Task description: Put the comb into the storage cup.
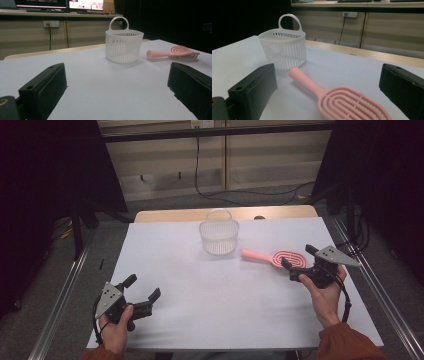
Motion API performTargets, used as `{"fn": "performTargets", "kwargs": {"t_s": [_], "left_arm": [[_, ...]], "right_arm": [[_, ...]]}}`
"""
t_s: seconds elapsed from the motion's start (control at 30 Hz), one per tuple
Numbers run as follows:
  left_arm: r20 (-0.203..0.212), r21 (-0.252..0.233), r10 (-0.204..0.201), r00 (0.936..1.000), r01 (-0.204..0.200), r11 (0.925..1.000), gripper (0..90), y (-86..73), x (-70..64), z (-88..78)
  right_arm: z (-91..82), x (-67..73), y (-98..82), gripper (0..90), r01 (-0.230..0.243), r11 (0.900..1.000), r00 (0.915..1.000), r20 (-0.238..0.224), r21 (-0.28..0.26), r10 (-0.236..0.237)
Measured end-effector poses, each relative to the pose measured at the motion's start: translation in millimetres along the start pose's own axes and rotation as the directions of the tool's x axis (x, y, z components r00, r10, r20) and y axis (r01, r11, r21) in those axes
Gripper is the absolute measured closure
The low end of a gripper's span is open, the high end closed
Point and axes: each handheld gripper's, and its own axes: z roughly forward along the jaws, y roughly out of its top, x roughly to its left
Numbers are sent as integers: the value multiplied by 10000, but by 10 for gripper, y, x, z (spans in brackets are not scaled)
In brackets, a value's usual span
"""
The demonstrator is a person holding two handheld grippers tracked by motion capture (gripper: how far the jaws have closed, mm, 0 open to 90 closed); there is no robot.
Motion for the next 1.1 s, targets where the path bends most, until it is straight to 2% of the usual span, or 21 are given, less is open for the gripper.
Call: {"fn": "performTargets", "kwargs": {"t_s": [0.2, 0.27, 0.37, 0.63, 0.67, 0.77, 0.8, 0.83, 0.87, 0.97, 1.07, 1.1], "left_arm": [[-15, 19, 8, 10000, -8, 10000, 22, -1, 4, -1], [-22, 32, 36, 10000, -36, 10000, 22, -1, 6, -2], [-39, 48, 42, 10000, -42, 10000, 22, -4, 11, -2], [-39, 61, 35, 10000, -35, 10000, 22, -6, 9, 0], [-35, 66, 39, 10000, -39, 10000, 22, -7, 9, 0], [-65, 70, 3, 10000, -2, 10000, 22, -12, 13, -2], [-39, 125, 13, 10000, -13, 9999, 22, -14, 20, -3], [-25, 145, 32, 10000, -31, 9999, 22, -16, 24, -2], [-31, 159, 18, 10000, -18, 9999, 22, -19, 22, -1], [-9, 160, 38, 10000, -37, 9999, 22, -15, 22, -3], [9, 97, 33, 10000, -33, 9999, 22, -10, 8, -4], [12, 71, 17, 10000, -17, 10000, 22, -9, 4, -4]], "right_arm": [[147, -8, 55, 14, 219, 9991, 9993, 325, -374, -207], [214, -40, 67, 11, 24, 9982, 9984, 570, -593, 9], [265, -77, 102, 12, 187, 9986, 9970, 754, -499, -149], [393, -185, 284, 38, 104, 9977, 9959, 902, -665, -43], [435, -220, 286, 97, 10, 9970, 9961, 880, -779, 59], [471, -250, 248, 108, -36, 9970, 9950, 990, -771, 112], [515, -280, 192, 149, -47, 9985, 9949, 1003, -547, 102], [515, -280, 192, 149, -47, 9985, 9949, 1003, -547, 102], [526, -291, 173, 181, -59, 9993, 9960, 890, -356, 90], [526, -320, 136, 274, -164, 9993, 9966, 800, -345, 191], [514, -353, 126, 407, -148, 9994, 9973, 712, -314, 170], [514, -353, 126, 407, -148, 9994, 9973, 712, -314, 170]]}}
